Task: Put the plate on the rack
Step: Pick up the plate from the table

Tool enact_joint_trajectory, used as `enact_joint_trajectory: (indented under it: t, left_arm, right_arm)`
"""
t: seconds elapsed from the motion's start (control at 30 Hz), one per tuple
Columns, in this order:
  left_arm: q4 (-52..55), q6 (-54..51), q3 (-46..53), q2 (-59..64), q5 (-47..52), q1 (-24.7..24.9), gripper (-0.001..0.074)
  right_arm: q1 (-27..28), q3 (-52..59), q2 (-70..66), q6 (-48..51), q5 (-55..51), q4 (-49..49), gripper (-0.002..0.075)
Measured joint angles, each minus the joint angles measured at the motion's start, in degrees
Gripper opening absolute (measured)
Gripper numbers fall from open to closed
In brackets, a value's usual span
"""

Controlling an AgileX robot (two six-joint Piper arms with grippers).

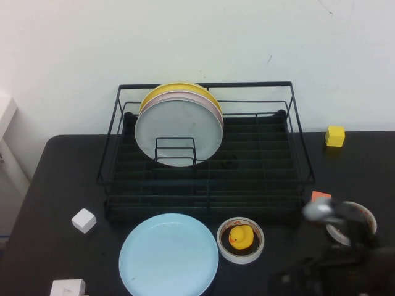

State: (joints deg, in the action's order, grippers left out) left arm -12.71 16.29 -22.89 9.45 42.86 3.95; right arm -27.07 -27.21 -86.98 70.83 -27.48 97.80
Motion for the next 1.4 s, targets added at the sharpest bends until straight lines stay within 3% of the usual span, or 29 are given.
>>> enact_joint_trajectory:
  t: [0.27, 0.5, 0.77, 1.0, 1.23, 1.3, 1.4]
  left_arm:
    - [-0.1, -0.2, 0.0, 0.0, 0.0, 0.0, -0.0001]
    - [-0.2, -0.6, 0.0, 0.0, -0.1, 0.0, -0.0001]
    - [-0.3, -0.7, 0.0, 0.0, -0.1, 0.0, -0.0001]
    - [-0.3, -0.7, 0.0, 0.0, -0.1, 0.0, -0.0002]
    - [-0.3, -0.7, 0.0, 0.0, -0.1, 0.0, -0.0002]
    - [-0.3, -0.7, 0.0, 0.0, -0.1, 0.0, -0.0002]
    - [-0.3, -0.7, 0.0, 0.0, -0.1, 0.0, -0.0002]
  right_arm:
    - [-9.6, -12.8, -10.1, 0.3, 1.8, 0.4, -0.0002]
    - [-9.8, -16.7, -19.5, -4.9, 1.3, 0.7, -0.0002]
    - [-9.8, -17.1, -24.7, 4.1, -1.3, 0.8, -0.0002]
    - [-9.8, -17.1, -24.7, 11.0, 3.5, 0.9, -0.0002]
    - [-9.8, -17.1, -24.7, 11.6, 9.7, 1.0, -0.0001]
    - [-9.8, -17.1, -24.7, 10.5, 11.7, 1.0, 0.0011]
    - [-9.8, -17.1, -24.7, 6.4, 13.1, 1.1, 0.0100]
